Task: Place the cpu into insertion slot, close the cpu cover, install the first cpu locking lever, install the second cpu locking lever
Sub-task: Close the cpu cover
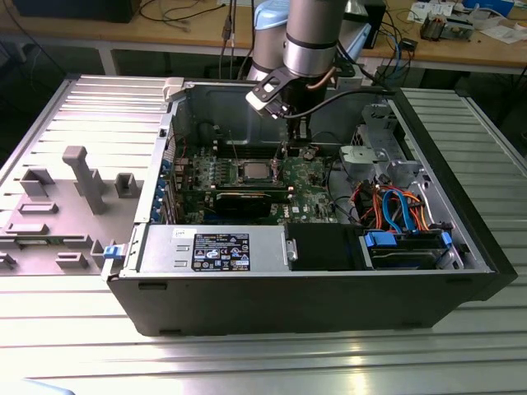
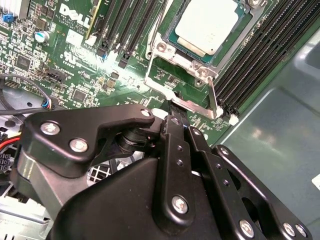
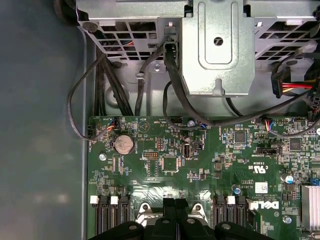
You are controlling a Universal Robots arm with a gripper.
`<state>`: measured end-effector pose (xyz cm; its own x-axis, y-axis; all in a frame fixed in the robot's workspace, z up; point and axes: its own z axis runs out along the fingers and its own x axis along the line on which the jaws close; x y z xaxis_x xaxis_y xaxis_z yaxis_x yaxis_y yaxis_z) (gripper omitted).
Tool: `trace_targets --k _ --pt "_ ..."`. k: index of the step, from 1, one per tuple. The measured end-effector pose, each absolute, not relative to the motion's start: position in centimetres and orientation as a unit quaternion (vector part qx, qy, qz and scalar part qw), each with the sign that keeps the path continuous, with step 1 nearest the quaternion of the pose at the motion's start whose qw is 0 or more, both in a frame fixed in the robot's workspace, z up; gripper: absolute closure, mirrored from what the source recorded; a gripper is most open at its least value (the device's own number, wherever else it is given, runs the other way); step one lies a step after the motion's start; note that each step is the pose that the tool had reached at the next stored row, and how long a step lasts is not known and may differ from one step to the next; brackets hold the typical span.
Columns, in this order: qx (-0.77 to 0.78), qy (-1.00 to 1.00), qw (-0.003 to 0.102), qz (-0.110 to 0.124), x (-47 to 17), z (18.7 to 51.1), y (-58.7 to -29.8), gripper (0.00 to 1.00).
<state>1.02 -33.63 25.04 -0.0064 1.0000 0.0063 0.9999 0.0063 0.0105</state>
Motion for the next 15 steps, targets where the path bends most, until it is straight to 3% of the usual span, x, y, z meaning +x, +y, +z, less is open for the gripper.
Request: trace_targets --k 15 --pt "0.705 0.709 0.001 0.006 0.38 25.04 -33.63 0.89"
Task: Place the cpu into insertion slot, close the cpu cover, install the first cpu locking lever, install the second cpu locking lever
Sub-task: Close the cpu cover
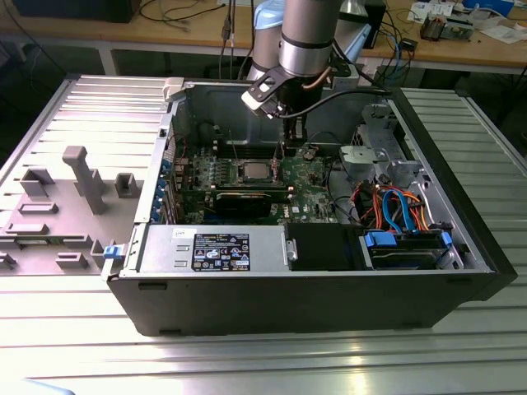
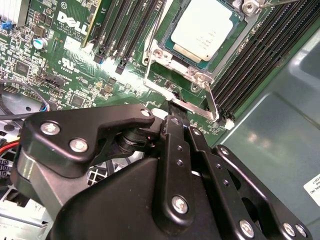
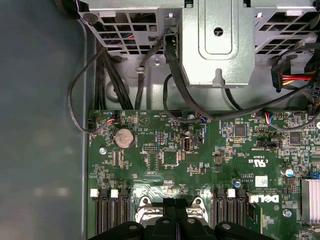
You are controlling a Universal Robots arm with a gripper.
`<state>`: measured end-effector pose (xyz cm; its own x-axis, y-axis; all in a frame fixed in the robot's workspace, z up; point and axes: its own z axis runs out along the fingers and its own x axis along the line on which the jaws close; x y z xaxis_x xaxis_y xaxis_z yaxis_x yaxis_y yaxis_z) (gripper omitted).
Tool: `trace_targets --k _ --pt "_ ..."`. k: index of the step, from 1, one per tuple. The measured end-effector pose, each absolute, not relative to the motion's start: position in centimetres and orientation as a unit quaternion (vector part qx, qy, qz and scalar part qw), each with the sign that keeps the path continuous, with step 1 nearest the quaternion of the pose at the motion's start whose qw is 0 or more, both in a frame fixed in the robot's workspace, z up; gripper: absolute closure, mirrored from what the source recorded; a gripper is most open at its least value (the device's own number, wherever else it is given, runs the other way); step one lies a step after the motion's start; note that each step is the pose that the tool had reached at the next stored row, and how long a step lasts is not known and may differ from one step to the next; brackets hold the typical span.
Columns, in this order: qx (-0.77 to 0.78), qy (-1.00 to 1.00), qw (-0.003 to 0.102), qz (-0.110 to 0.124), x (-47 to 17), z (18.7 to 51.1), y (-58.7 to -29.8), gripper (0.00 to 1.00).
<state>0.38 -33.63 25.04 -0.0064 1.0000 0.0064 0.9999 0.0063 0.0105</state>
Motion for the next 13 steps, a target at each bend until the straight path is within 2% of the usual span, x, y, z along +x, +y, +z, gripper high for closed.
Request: trace_targets --k 13 --pt "0.705 0.709 0.001 0.006 -0.15 25.04 -33.63 0.89"
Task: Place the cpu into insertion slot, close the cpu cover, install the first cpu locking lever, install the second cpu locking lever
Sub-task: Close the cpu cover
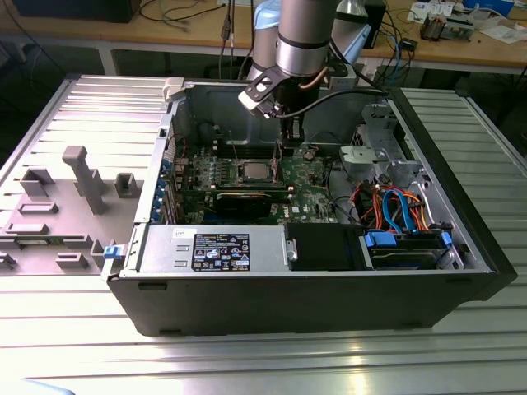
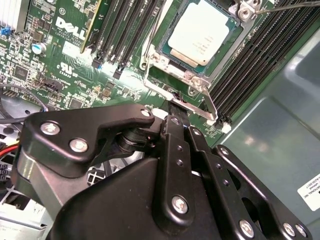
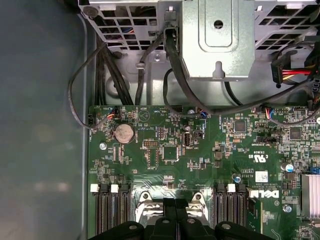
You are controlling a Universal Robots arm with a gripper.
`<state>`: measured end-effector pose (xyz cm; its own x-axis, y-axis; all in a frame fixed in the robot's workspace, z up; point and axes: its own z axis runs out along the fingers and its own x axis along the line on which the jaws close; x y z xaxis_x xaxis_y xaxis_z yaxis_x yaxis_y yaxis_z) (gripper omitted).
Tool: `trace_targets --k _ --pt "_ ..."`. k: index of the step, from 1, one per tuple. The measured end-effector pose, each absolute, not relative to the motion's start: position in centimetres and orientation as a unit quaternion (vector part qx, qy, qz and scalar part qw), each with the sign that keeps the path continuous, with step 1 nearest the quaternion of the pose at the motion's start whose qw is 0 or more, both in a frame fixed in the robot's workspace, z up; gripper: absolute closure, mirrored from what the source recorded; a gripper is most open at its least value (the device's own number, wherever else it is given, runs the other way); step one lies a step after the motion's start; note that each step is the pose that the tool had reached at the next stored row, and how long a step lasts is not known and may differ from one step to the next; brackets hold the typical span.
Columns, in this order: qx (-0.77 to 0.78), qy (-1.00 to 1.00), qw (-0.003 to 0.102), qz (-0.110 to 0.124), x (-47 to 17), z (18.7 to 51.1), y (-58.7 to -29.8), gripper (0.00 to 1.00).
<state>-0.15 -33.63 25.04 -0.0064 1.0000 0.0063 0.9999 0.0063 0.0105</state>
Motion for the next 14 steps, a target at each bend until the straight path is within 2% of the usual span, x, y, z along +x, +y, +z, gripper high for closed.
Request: trace_targets --k 14 --pt "0.705 0.709 0.001 0.006 -0.46 25.04 -33.63 0.89"
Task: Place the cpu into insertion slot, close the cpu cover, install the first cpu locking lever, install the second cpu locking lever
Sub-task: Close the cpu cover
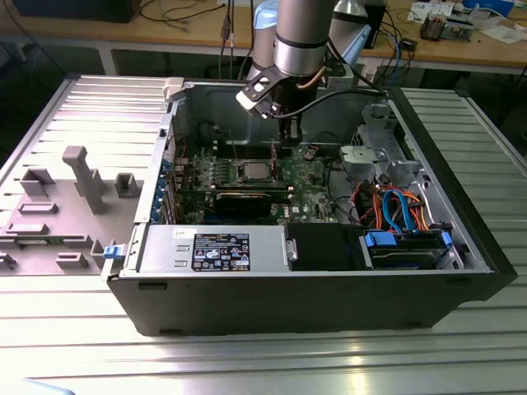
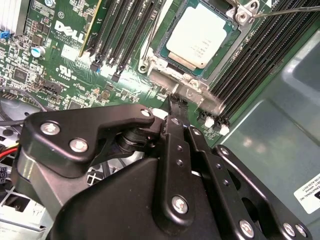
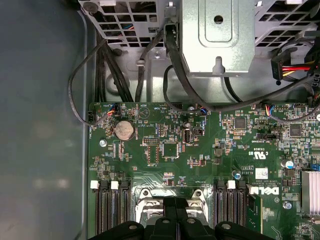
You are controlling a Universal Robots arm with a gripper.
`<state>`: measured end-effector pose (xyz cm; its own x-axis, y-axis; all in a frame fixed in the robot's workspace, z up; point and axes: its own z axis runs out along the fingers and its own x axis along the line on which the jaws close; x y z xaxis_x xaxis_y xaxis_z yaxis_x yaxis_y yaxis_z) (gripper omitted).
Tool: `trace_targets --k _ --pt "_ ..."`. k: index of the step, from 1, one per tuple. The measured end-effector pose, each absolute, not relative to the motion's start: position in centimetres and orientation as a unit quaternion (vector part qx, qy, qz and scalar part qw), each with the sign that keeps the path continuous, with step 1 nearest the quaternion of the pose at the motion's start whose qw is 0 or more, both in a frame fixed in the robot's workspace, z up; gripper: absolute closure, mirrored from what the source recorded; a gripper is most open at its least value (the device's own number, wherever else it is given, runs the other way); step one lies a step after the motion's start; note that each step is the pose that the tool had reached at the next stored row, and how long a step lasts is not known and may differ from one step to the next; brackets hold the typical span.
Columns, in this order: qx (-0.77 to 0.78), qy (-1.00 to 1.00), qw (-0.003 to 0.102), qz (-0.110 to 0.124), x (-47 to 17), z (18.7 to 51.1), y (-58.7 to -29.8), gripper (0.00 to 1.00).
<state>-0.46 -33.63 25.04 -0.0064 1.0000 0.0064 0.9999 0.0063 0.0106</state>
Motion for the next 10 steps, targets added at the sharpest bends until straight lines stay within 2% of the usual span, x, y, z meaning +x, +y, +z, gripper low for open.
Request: trace_targets --k 10 --pt "0.705 0.709 0.001 0.006 -0.77 25.04 -33.63 0.89"
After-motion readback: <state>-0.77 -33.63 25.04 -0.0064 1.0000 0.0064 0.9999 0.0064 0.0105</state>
